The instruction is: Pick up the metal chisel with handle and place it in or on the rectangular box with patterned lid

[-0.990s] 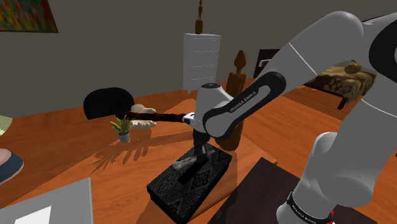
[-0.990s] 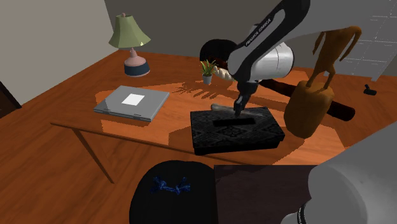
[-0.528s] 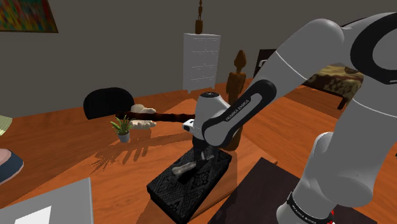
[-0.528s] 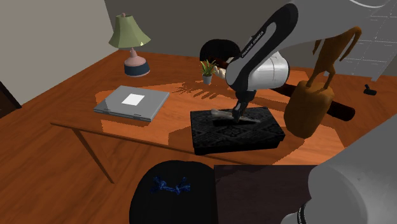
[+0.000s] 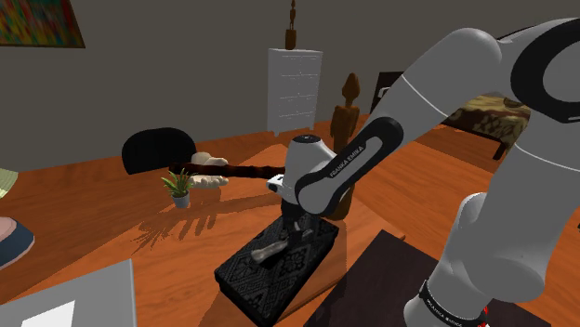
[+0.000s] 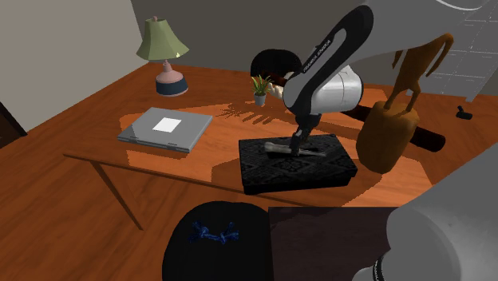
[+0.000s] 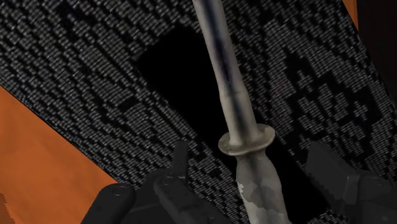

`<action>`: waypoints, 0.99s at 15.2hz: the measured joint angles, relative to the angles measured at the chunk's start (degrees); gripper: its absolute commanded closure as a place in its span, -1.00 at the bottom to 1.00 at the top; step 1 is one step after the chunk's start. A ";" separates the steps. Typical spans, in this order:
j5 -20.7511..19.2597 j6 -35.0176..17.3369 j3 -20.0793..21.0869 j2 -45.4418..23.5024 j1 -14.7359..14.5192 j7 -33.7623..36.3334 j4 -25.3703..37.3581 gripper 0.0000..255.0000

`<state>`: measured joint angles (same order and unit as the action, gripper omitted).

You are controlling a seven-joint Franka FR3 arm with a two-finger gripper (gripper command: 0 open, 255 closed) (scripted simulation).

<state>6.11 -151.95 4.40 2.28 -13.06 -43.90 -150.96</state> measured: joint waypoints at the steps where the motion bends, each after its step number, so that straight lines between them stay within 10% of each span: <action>1: 0.00 0.00 0.00 0.00 0.00 0.00 0.00 -1.00; 15: -0.36 8.58 -0.31 7.54 0.24 0.21 1.04 -1.00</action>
